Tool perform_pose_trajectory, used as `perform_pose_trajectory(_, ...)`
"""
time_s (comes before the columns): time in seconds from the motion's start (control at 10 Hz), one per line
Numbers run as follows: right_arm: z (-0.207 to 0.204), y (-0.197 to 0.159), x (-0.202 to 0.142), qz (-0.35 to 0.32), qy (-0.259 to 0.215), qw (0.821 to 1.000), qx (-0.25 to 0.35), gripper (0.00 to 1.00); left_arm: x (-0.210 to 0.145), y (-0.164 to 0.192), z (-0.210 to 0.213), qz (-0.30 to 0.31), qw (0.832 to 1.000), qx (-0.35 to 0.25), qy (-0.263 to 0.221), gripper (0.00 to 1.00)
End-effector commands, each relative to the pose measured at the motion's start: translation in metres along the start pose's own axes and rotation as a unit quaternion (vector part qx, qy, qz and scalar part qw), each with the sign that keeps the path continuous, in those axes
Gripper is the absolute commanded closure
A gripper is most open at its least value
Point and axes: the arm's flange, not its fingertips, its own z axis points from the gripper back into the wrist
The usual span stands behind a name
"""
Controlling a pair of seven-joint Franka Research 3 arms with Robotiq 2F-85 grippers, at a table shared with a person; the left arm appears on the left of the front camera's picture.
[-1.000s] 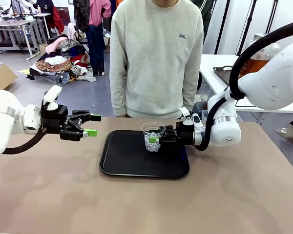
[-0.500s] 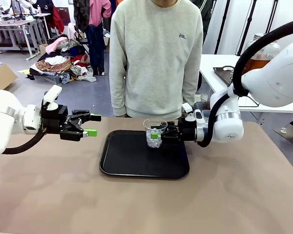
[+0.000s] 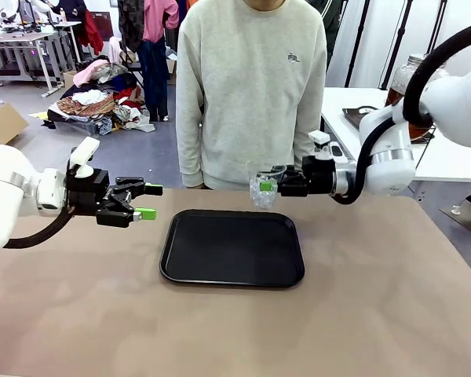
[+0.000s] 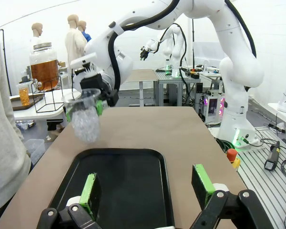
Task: Pour the drink into the iced cup.
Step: Pick up the iced cup indicated by the human and present it to them, then open the gripper to release the iced cup you were holding.
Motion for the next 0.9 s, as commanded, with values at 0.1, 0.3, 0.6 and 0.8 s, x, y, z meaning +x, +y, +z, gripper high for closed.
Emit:
perform_pose_trajectory(0.1, 0.007, -0.023, 0.033, -0.004, 0.002, 1.000, 0.005, 0.30, 0.001, -0.002, 0.000, -0.005, 1.000, 0.002, -0.002, 0.00)
perform_pose_trajectory(0.3, 0.016, -0.029, 0.046, 0.009, -0.009, 1.000, -0.007, 0.30, 0.001, -0.002, 0.000, -0.005, 1.000, 0.002, -0.002, 0.00)
perform_pose_trajectory(0.6, 0.015, -0.034, 0.044, 0.007, -0.003, 1.000, -0.011, 0.30, 0.001, -0.002, 0.000, -0.005, 1.000, 0.002, -0.002, 0.00)
perform_pose_trajectory(0.8, 0.013, -0.036, 0.041, 0.004, 0.002, 1.000, -0.011, 0.30, 0.001, -0.002, 0.000, -0.005, 1.000, 0.002, -0.002, 0.00)
